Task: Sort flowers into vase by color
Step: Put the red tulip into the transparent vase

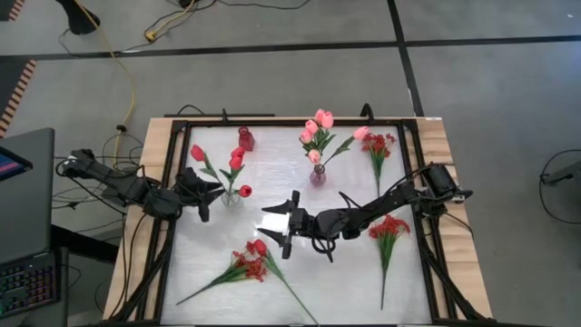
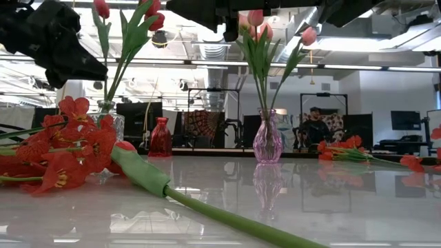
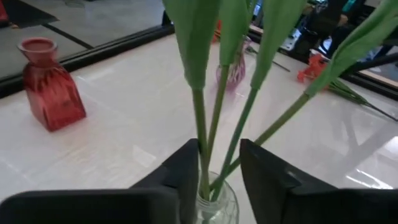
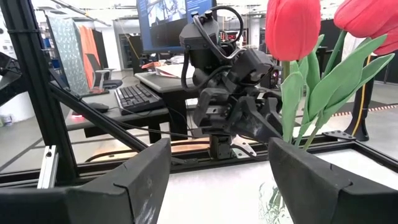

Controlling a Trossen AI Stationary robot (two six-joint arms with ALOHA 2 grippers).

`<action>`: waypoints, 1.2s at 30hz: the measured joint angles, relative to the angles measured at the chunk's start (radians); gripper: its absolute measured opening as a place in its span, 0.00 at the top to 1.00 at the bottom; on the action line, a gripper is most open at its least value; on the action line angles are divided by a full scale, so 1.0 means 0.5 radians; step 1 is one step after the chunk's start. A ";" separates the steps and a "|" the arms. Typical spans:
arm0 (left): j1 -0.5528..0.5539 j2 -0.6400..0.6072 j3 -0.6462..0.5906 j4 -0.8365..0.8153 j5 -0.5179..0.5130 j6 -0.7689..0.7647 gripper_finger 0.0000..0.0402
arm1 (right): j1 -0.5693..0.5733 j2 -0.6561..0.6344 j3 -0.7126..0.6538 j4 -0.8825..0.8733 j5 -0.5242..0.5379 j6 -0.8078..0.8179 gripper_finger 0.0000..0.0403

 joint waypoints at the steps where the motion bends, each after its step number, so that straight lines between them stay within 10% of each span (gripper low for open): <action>1: 0.000 -0.001 0.000 0.000 0.013 0.000 0.72 | 0.000 0.000 0.000 0.000 0.000 0.000 0.26; 36: -0.002 0.211 0.368 -0.877 0.853 -0.287 0.53 | 0.023 0.000 0.000 -0.105 0.000 0.029 0.26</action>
